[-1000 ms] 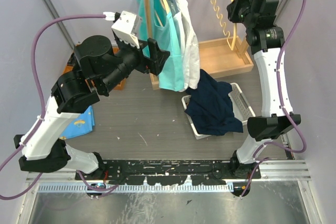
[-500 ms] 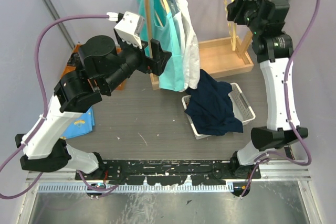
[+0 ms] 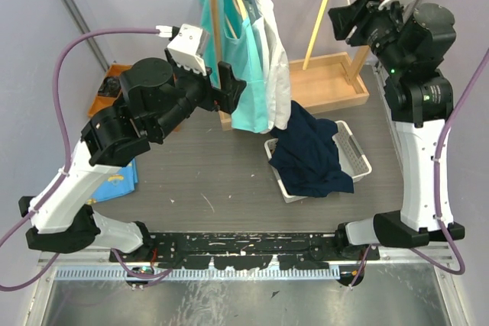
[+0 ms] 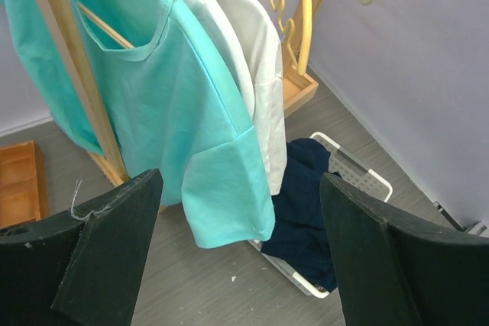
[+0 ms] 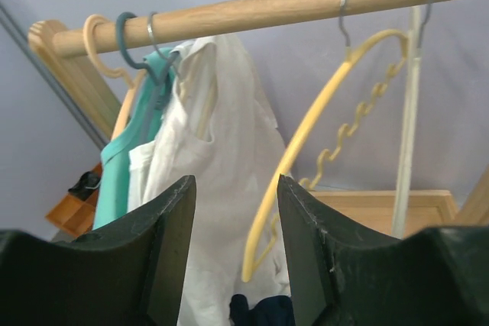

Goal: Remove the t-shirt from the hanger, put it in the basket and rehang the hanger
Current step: Pick up the hanger from the clothesline.

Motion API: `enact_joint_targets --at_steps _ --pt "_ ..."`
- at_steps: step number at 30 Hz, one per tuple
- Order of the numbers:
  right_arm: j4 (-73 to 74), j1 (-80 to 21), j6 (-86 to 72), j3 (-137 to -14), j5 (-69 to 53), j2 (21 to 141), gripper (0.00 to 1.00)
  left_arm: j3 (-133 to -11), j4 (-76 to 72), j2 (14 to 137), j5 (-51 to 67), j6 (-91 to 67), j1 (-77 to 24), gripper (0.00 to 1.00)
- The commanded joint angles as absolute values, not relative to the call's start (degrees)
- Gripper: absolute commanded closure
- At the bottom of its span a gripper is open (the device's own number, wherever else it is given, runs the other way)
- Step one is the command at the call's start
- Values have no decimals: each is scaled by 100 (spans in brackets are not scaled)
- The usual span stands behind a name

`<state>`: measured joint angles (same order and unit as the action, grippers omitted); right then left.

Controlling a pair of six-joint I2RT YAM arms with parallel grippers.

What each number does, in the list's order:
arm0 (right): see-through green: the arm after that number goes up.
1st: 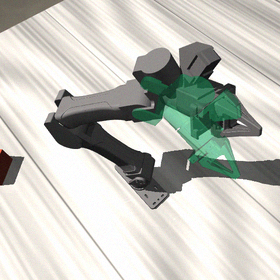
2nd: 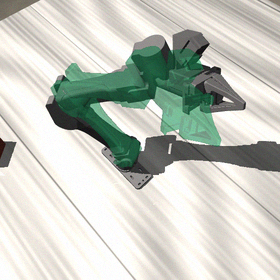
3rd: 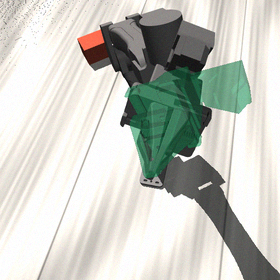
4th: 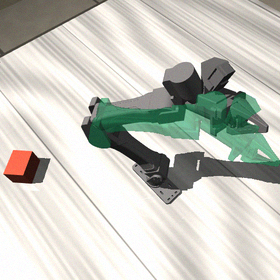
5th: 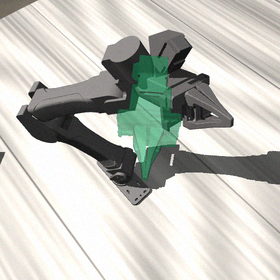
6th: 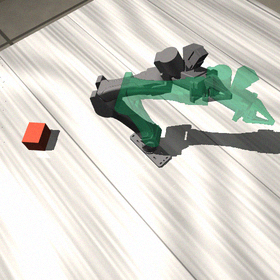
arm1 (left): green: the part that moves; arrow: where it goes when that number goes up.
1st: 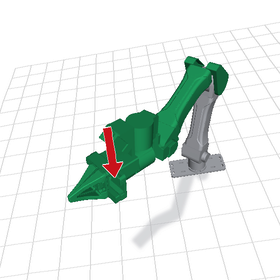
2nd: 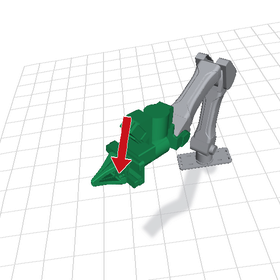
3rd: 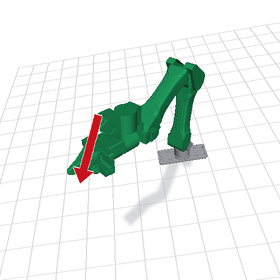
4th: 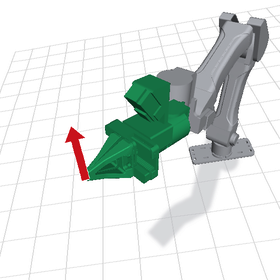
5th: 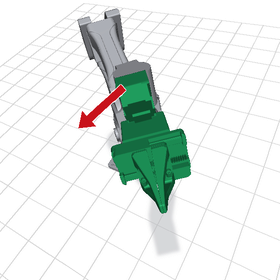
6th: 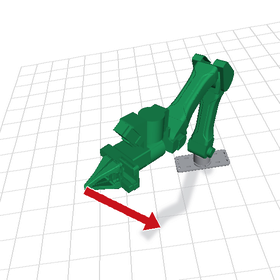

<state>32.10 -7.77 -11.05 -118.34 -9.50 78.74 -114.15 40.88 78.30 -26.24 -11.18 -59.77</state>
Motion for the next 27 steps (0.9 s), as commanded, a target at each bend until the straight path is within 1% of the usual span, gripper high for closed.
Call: enact_joint_targets --at_steps 1,9,12,18,27 --pt "3050 -1093 -1291 -11917 -1238 7997 47 -11233 4016 7600 -2661 -1352 -5959 9" --pt "3295 -2279 -1108 -12224 -342 8461 47 -11240 4210 7583 -2584 -1482 -5958 9" --pt "3344 -2562 -1139 -12285 54 8610 47 -11241 4275 7548 -2588 -1519 -5956 9" --pt "3376 -2707 -1245 -12215 506 8739 50 -11072 4278 7382 -2590 -1627 -5961 9" --pt "3421 -2765 -1257 -12144 536 8897 51 -10986 4254 7321 -2628 -1657 -5956 9"
